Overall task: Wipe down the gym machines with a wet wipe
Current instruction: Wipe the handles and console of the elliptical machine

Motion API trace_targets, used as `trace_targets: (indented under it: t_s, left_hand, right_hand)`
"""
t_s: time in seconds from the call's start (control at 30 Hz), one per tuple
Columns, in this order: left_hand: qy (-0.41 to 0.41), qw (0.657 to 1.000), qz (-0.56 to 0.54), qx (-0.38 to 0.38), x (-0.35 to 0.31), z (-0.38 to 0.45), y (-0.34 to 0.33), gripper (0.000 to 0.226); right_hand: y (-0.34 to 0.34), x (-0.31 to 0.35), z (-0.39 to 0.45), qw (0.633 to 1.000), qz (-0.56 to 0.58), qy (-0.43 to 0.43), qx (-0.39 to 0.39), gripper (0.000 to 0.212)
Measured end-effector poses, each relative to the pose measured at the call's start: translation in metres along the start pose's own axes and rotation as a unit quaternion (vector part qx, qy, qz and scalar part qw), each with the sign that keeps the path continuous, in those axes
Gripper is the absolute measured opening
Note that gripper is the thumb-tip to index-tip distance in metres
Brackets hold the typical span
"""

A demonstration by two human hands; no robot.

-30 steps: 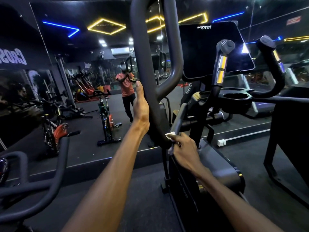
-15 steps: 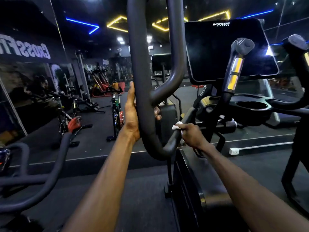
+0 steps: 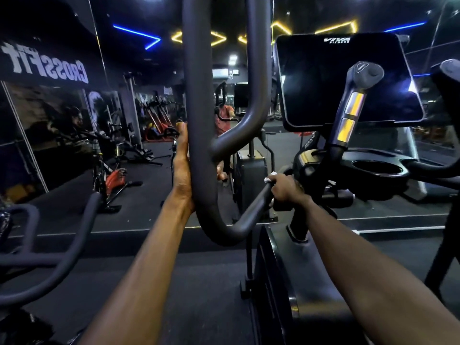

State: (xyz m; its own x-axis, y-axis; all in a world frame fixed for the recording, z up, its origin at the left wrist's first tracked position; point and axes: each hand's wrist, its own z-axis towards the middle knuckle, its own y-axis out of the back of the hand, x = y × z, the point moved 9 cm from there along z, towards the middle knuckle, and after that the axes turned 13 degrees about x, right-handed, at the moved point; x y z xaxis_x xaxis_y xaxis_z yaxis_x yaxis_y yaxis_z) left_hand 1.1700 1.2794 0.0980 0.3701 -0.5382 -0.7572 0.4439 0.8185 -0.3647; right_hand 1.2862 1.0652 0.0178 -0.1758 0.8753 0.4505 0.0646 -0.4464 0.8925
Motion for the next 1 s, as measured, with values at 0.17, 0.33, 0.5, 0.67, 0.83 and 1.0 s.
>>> trace_targets:
  t_s: [0.17,0.33,0.5,0.67,0.83,1.0]
  left_hand:
    - [-0.002,1.0,0.018,-0.01,0.0,-0.001,0.005,0.059]
    - [0.026,0.999,0.021,-0.04,0.002,-0.004,0.009,0.061]
    - [0.017,0.995,0.087,-0.037,-0.009,-0.009,0.005,0.056]
    - [0.009,0.98,0.178,-0.087,-0.027,-0.024,0.007,0.049]
    - [-0.014,0.972,0.224,-0.074,-0.037,-0.032,0.012,0.037]
    - [-0.002,0.97,0.229,-0.085,-0.037,-0.042,0.02,0.032]
  right_hand:
    - [-0.03,0.058,-0.048,0.985,-0.12,0.072,0.106,0.029]
    - [-0.044,0.098,-0.07,0.965,-0.183,0.045,0.183,0.011]
    - [-0.06,0.131,-0.101,0.944,-0.068,0.066,0.317,0.031]
    - [-0.045,0.133,-0.115,0.888,0.331,-0.002,0.32,0.043]
    - [-0.054,0.134,-0.132,0.797,0.536,0.02,0.277,0.034]
    - [-0.01,0.157,-0.131,0.734,0.651,0.086,0.171,0.049]
